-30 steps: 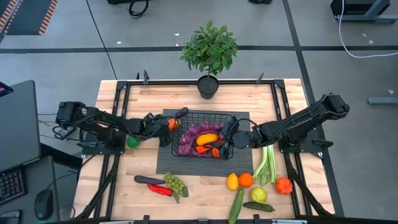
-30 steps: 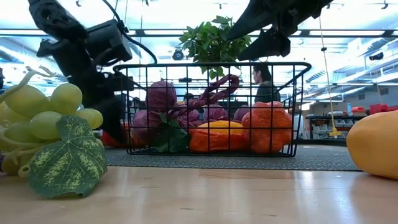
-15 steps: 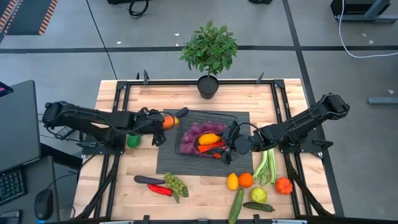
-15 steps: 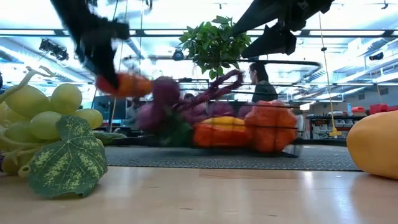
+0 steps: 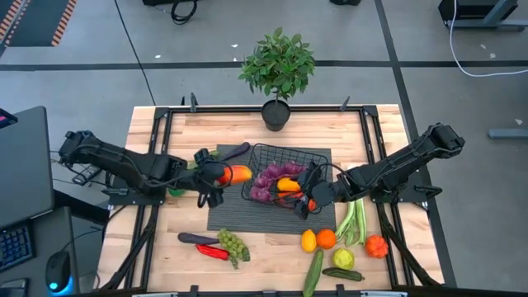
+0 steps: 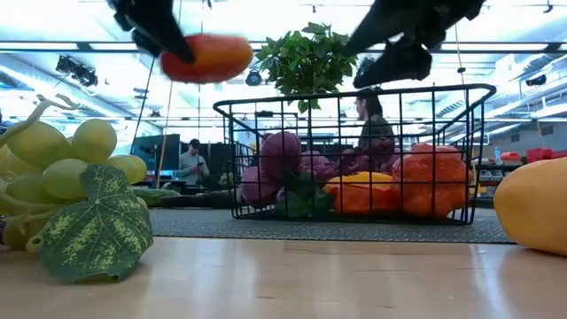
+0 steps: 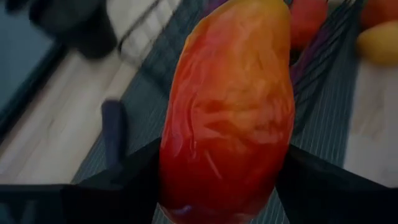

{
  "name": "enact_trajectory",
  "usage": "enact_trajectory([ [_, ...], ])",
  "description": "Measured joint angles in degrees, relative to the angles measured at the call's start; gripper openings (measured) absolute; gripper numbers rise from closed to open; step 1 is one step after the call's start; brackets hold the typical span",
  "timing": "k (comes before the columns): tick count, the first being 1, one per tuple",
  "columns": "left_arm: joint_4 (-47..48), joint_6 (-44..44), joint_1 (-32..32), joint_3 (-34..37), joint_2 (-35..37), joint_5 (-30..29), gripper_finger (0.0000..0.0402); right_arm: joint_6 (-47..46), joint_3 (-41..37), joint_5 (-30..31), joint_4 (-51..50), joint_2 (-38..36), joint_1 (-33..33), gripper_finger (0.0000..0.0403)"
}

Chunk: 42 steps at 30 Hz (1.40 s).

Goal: Build produce basket
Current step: Put the red mango into the wire basket

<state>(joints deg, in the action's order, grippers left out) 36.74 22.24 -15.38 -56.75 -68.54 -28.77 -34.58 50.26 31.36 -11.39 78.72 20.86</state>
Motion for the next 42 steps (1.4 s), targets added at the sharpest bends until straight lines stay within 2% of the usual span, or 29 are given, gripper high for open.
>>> enact_trajectory([
  [6, -15.66, -11.94, 1.58, -0.11, -3.8, -0.77, 0.0268, -10.35, 0.0, 0.51, -11.39, -3.55, -0.02, 0.0348],
  [9, -20.67, -15.32, 3.2, -0.09, -6.93, 0.96, 0.0269, -16.27, 0.0, 0.97, -16.48, -5.96, 0.6, 0.0348],
  [13, -23.54, -16.8, 5.71, -0.03, -10.78, 3.31, 0.0269, -22.69, 0.0, 4.78, -23.32, -8.53, 1.81, 0.0348],
  [17, -23.44, -16.55, 7.34, -0.07, -12.82, 4.98, 0.027, -29.37, 0.0, 5.09, -29.33, -10.85, 1.93, 0.0348],
  [21, -22.27, -14.23, 7.78, -0.04, -14.01, 8.19, 0.027, -34.97, 0.0, 2.11, -35.31, -10.93, 1.95, 0.0348],
  [29, -21.43, -11.36, 5.87, -0.1, -15.99, 11.74, 0.027, -44.18, 0.0, 1.11, -45.69, -10.24, 1.99, 0.0348],
  [42, -20.18, -6.19, 1.32, -0.04, -18.04, 12.87, 0.027, -43.79, 0.02, 0.8, -45.12, -7.05, 0.98, 0.0348],
])
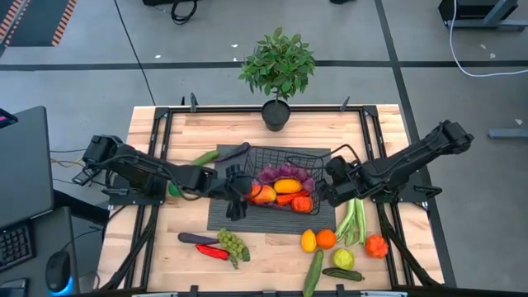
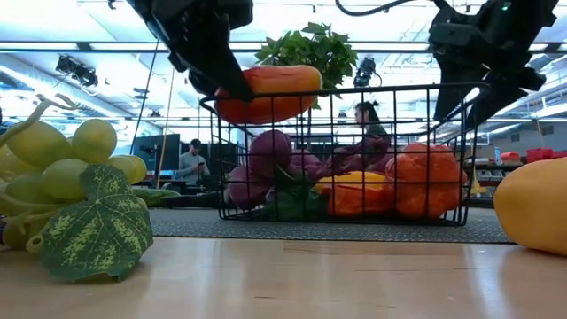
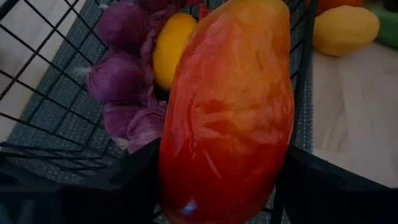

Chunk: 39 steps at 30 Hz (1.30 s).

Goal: Build produce basket
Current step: Put the red mango into the wire basket

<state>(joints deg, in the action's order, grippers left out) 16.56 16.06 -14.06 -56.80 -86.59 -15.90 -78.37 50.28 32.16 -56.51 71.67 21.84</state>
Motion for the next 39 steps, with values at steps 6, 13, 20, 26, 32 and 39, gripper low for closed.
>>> enact_trajectory([
  [6, -0.87, 2.89, -1.06, 0.01, 0.04, 0.35, 0.027, 2.55, 0.0, 0.25, 1.87, 1.49, -1.02, 0.0348],
  [13, -3.77, 7.93, -1.62, 0.02, 0.07, 3.52, 0.027, 4.11, 0.0, 1.01, 2.42, 2.1, -1.35, 0.0348],
  [20, -5.56, 12.2, -1.62, 0.02, 0.11, 5.42, 0.027, 5.44, 0.0, 1.31, 2.4, 2.37, -1.35, 0.0348],
  [26, -5.05, 3.71, -0.9, -1.37, 0.11, 4.78, 0.027, 6.55, 0.0, 2.04, 2.39, 2.37, -1.35, 0.0348],
  [32, -5.23, -7.24, 2.78, -3.93, 0.2, -5.98, 0.027, 6.26, 0.0, 2.8, 2.38, 2.37, -1.3, 0.0348],
  [39, 2.27, -3.98, 8.28, -3.91, -0.21, -2.33, 0.027, 4.35, 0.0, 0.35, 0.55, 2.31, -1.35, 0.0348],
])
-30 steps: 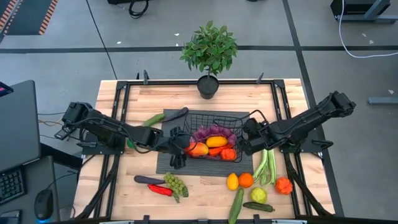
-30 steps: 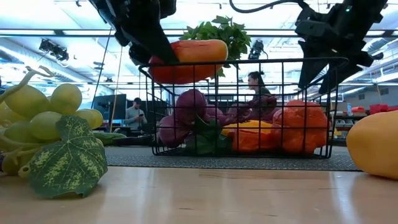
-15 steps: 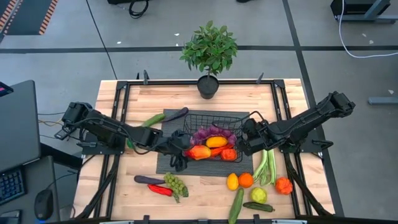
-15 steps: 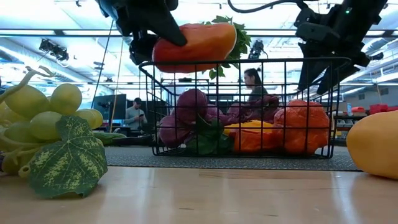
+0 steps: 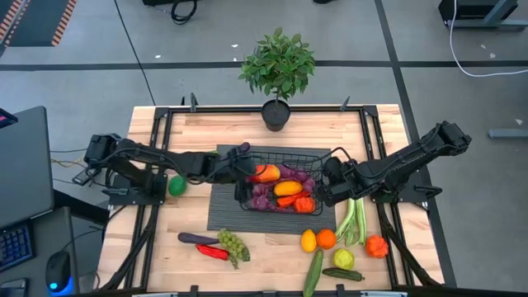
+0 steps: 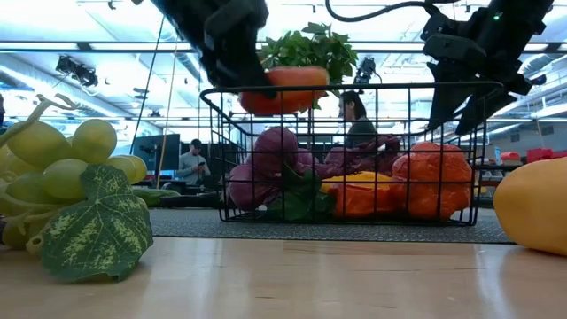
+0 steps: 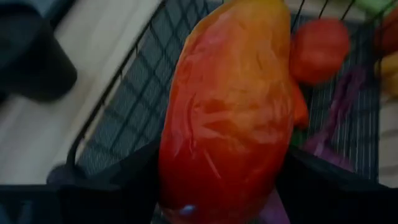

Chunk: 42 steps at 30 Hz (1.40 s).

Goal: Build produce basket
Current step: Put the red mango into the wire basket

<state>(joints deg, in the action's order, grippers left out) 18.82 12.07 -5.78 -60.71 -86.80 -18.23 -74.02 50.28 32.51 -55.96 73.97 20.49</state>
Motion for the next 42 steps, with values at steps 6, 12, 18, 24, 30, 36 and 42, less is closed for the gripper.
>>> enact_trajectory([
  [6, 1.37, 1.08, -0.09, 0.0, -2.01, 0.79, 0.027, 0.62, 0.0, 0.8, 0.78, 0.02, -1.44, 0.0348],
  [12, 4.35, 4.14, -1.17, 0.0, -2.83, 2.57, 0.027, 5.61, 0.0, 1.01, 4.85, 0.02, -3.69, 0.0348],
  [18, 6.82, 6.81, -2.8, 0.02, -2.83, 2.39, 0.027, 11.85, 0.0, 0.97, 11.87, 0.02, -5.26, 0.0348],
  [24, 7.43, 9.87, -4.44, 0.02, -2.83, 2.23, 0.027, 13.04, 0.0, 1.07, 12.24, 0.02, -6.31, 0.0348],
  [30, 8.35, 11.08, -5.93, 0.01, -2.83, 2.66, 0.027, 14.21, 0.0, 1.09, 12.67, 0.02, -7.19, 0.0348],
  [36, 7.47, 6.8, -5.13, 0.01, -2.83, 2.37, 0.027, 14.18, 0.0, 1.07, 12.73, 0.02, -6.57, 0.0348],
  [42, 4.22, 2.4, -3.76, 0.02, -2.83, 2.26, 0.027, 13.15, 0.0, 0.84, 13.13, 0.02, -5.53, 0.0348],
])
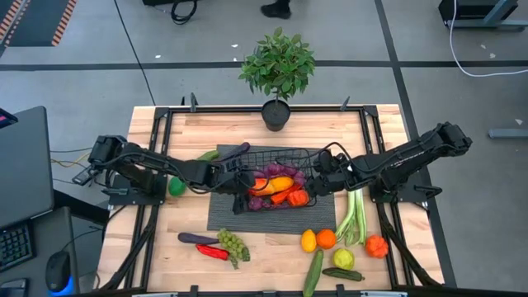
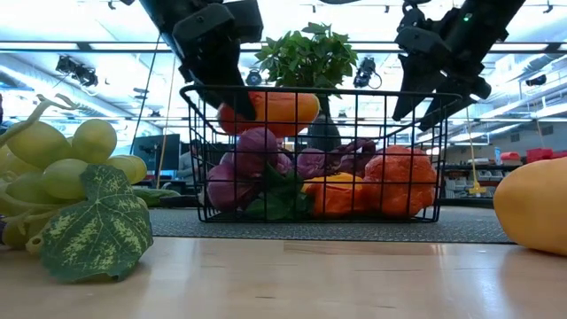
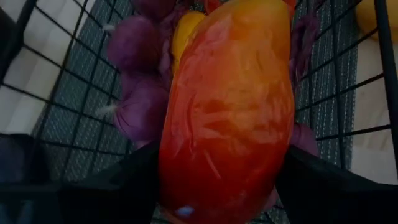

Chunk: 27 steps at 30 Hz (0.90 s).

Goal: Build produce basket
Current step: Put the red mango into the wire basket

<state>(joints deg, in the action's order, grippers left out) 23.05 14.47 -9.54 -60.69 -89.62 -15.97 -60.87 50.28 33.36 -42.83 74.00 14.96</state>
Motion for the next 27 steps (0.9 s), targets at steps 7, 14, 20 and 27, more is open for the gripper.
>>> enact_trajectory([
  [7, 0.11, -1.86, 2.19, 0.0, 0.0, -0.83, 0.027, -3.51, 0.0, -1.91, 1.96, 0.0, 3.46, 0.0348],
  [14, 0.11, -2.05, 4.14, -0.01, 0.0, -0.9, 0.027, -6.85, -0.02, -3.32, 2.32, 0.45, 7.98, 0.0348],
  [20, -0.07, -2.07, 4.59, 0.0, 0.0, -0.9, 0.027, -8.1, -0.02, -5.41, 2.23, 4.35, 9.69, 0.0348],
  [27, -1.73, -1.59, 4.61, -0.02, 0.0, -0.92, 0.0273, -8.19, 0.07, -5.37, 3.23, 7.61, 9.77, 0.0348],
])
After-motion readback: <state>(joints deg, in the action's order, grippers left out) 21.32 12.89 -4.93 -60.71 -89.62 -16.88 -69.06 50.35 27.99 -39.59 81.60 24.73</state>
